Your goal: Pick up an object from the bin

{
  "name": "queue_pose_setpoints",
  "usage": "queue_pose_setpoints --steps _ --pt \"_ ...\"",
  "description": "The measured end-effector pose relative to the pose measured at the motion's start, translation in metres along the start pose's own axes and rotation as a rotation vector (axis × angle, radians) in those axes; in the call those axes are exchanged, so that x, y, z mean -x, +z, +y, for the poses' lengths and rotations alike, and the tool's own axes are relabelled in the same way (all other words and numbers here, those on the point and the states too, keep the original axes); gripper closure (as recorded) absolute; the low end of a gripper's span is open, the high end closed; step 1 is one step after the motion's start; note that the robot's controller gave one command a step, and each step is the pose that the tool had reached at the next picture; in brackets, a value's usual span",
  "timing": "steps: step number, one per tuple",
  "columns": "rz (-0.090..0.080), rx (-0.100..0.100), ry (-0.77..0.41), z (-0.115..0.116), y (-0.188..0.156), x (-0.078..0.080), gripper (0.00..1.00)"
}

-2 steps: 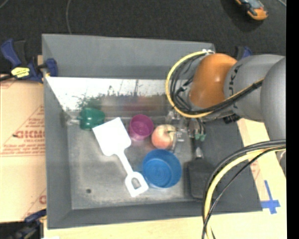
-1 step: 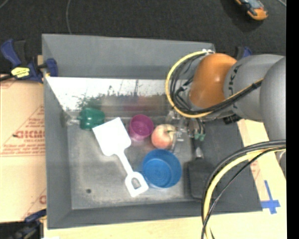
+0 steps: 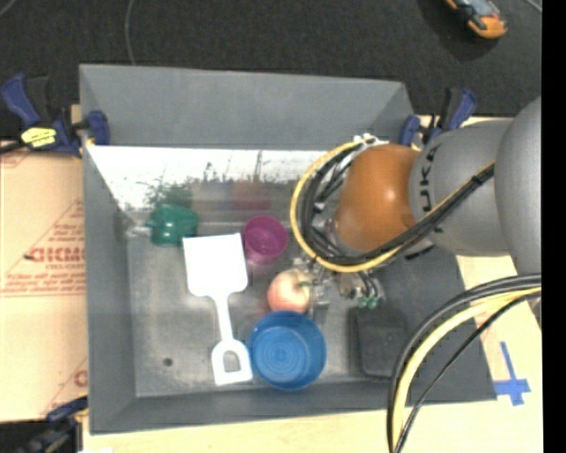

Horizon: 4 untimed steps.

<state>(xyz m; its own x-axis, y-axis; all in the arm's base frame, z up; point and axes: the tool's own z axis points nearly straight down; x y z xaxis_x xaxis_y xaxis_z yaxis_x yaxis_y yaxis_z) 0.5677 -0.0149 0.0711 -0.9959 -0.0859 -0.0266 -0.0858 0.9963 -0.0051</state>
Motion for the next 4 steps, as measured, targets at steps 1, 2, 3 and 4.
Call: queue_pose_setpoints --steps 1,2,3,4 --pt "0.0 0.0 0.0 0.0 0.0 0.0 1.0" --pt "-0.01 -0.002 -0.009 0.004 -0.052 -0.008 1.0" --pt "-0.004 -0.002 -0.013 -0.004 -0.057 -0.001 1.0" --pt "-0.006 -0.001 -0.013 0.009 -0.064 -0.011 1.0"
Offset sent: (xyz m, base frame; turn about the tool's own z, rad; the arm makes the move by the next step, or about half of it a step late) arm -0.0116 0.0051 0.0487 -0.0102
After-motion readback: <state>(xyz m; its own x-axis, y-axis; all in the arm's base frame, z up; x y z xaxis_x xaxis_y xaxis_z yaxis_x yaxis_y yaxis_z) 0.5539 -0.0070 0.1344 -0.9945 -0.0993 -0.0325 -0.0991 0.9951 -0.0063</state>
